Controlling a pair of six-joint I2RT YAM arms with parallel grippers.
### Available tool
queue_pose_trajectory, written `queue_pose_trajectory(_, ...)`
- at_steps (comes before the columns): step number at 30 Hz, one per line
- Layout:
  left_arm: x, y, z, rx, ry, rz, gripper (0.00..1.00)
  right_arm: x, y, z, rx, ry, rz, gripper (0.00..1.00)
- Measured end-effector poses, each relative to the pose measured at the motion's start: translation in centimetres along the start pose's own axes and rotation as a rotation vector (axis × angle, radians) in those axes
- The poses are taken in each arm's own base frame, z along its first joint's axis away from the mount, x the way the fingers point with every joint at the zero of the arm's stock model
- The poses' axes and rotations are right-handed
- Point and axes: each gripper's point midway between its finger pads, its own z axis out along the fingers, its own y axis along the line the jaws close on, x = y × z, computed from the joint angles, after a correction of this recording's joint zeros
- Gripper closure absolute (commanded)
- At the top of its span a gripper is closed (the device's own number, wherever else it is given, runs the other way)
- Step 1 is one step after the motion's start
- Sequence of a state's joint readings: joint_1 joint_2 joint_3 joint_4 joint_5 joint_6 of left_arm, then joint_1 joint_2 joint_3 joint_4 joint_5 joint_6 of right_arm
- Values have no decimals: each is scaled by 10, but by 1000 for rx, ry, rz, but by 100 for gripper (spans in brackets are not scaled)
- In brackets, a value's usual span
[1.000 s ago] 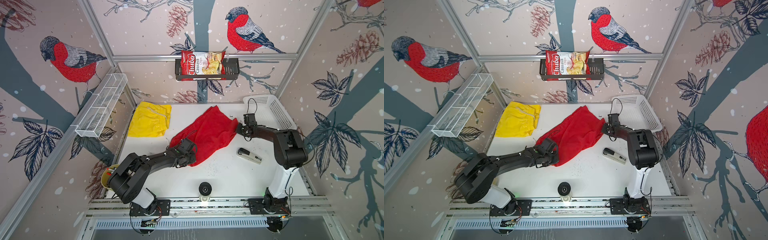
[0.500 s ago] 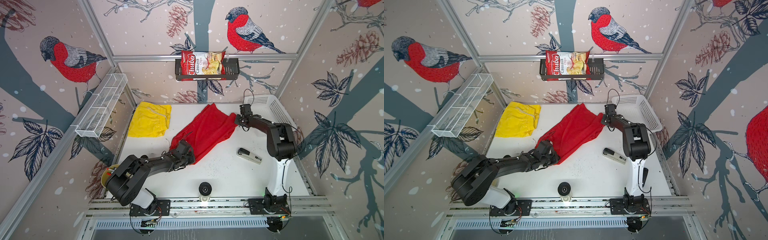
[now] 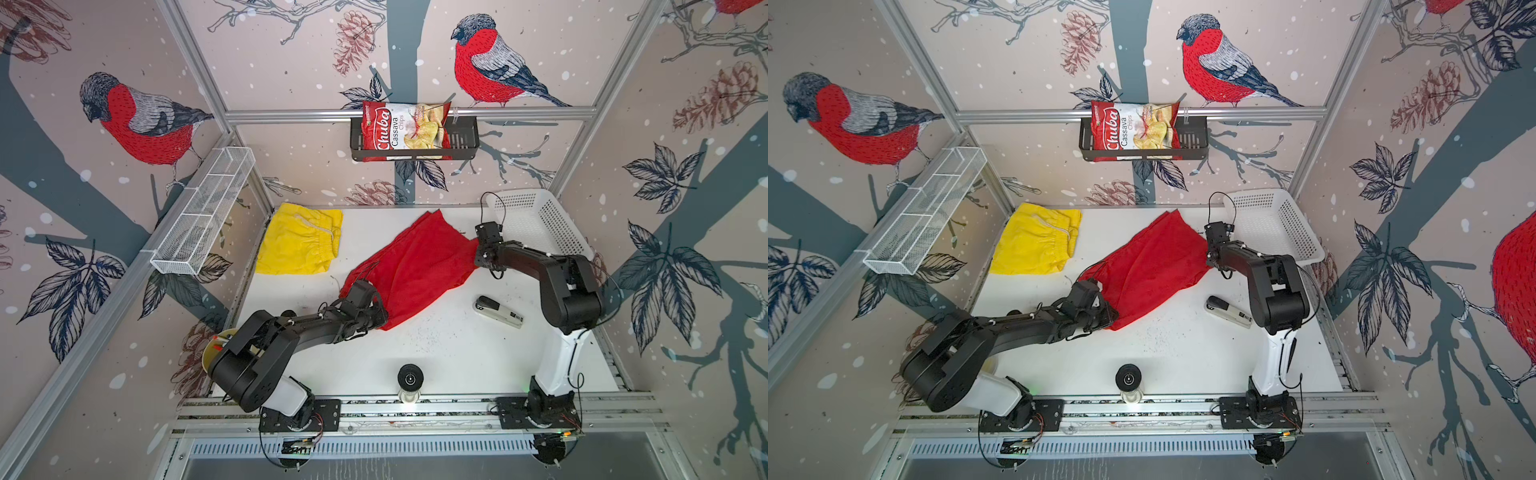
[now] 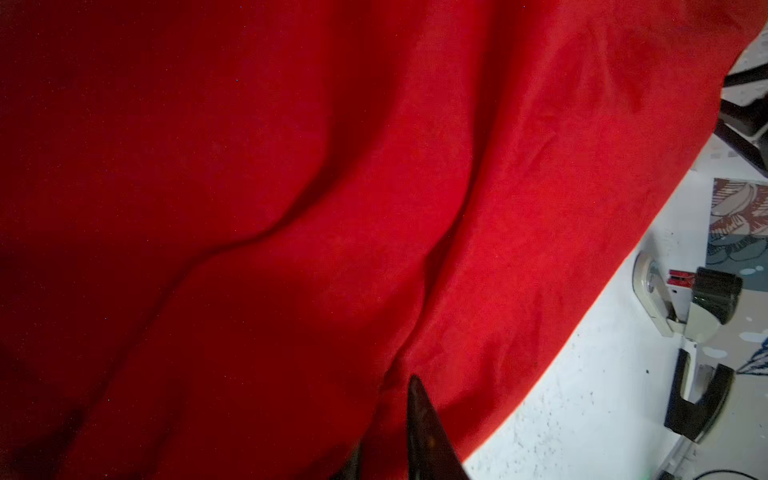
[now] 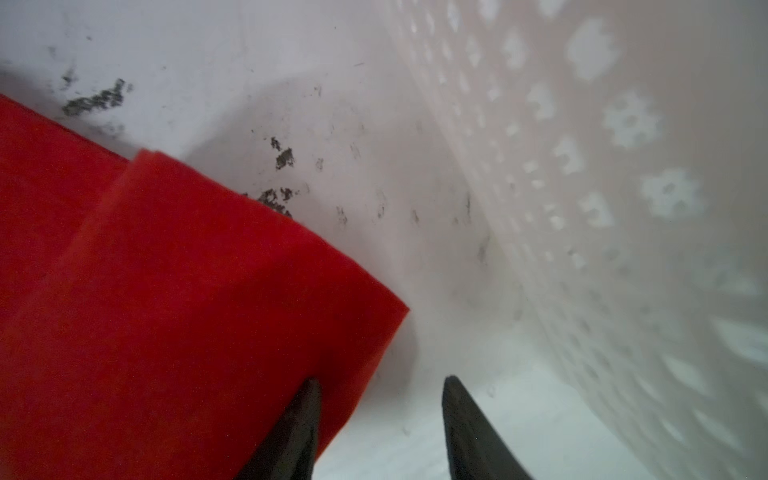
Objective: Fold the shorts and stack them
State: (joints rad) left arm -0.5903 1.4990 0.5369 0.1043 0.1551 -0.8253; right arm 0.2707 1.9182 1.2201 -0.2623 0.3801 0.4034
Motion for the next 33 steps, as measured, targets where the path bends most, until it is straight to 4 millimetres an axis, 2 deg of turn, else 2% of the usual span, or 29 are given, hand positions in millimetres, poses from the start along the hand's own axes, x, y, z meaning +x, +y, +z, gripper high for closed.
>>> queue_pose_trajectory(3, -8, 14, -6, -87, -27, 1, 78, -10, 1, -30, -40, -53, 23, 53)
queue_pose_trajectory(7, -21, 36, -19, -223, -81, -7, 77, -31, 14, -75, -143, -153, 46, 52)
queue_pose_trajectory(10, -29, 55, -29, -336, -107, -16, 77, -43, 35, -90, -229, -200, 45, 52)
queue_pose_trajectory(12, -34, 65, -33, -393, -118, -10, 78, -41, 55, -91, -287, -194, 23, 54)
queue_pose_trajectory(15, -40, 78, -39, -458, -126, -24, 78, -24, 89, -81, -369, -152, -36, 61)
queue_pose_trajectory(18, -48, 94, -45, -512, -133, -45, 78, 17, 106, -63, -418, -54, -72, 67)
queue_pose_trajectory(20, -54, 103, -50, -532, -140, -63, 78, 47, 104, -53, -428, 11, -81, 69)
queue_pose_trajectory(23, -62, 117, -56, -555, -148, -94, 78, 86, 91, -41, -410, 87, -70, 72)
queue_pose_trajectory(29, -73, 124, -60, -568, -138, -108, 78, 103, 82, -50, -454, 52, -18, 72)
queue_pose_trajectory(33, -78, 121, -55, -557, -124, -96, 78, 97, 76, -51, -452, 63, -1, 67)
